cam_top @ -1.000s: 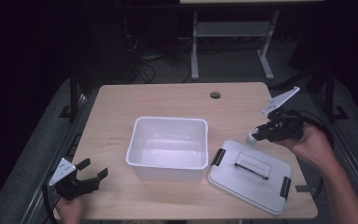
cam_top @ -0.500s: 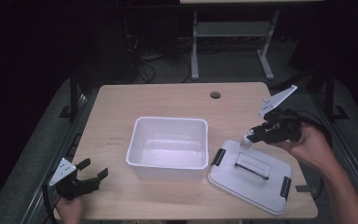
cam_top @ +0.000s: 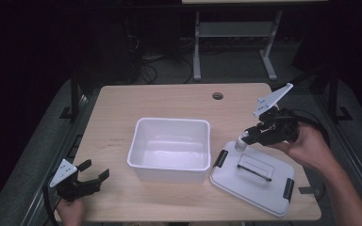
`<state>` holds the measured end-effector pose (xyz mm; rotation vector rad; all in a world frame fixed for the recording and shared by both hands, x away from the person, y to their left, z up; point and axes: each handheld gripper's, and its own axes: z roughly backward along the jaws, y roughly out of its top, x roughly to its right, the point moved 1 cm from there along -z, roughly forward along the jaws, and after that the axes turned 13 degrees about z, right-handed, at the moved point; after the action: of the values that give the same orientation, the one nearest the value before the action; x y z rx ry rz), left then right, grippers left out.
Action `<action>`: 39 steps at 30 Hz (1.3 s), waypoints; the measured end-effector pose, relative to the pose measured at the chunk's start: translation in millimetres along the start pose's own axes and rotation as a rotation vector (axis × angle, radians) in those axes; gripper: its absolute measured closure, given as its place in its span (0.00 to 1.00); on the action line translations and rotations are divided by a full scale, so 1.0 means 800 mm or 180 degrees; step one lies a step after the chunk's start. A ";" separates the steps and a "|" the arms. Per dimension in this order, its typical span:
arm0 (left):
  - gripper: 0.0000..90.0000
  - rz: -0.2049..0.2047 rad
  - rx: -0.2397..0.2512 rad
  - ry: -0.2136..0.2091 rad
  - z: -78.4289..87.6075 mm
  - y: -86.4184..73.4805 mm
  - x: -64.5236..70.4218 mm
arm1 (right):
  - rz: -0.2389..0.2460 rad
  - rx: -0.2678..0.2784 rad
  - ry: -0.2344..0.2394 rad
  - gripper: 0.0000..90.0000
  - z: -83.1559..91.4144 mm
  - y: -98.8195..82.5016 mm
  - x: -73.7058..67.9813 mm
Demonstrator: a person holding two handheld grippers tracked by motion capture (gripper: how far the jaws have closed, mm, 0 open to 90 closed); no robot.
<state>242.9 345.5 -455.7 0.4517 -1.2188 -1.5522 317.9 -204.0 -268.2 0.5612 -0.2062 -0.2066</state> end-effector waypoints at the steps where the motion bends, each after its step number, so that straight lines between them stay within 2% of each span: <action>1: 0.14 -0.0002 -0.0002 -0.0001 0.000 0.000 0.000 | 0.0007 -0.0003 0.0010 0.79 0.000 0.003 -0.001; 18: 0.15 -0.0002 -0.0006 0.0016 0.001 0.000 -0.001 | 0.0203 0.0068 0.0123 0.79 -0.002 0.043 -0.014; 39: 0.14 -0.0008 -0.0009 0.0018 0.000 0.000 -0.001 | 0.0427 0.0191 0.0275 0.79 -0.017 0.088 -0.027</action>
<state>243.1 346.6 -456.0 0.4556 -1.2120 -1.5538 310.3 -133.8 -243.8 0.6124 -0.1660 -0.0459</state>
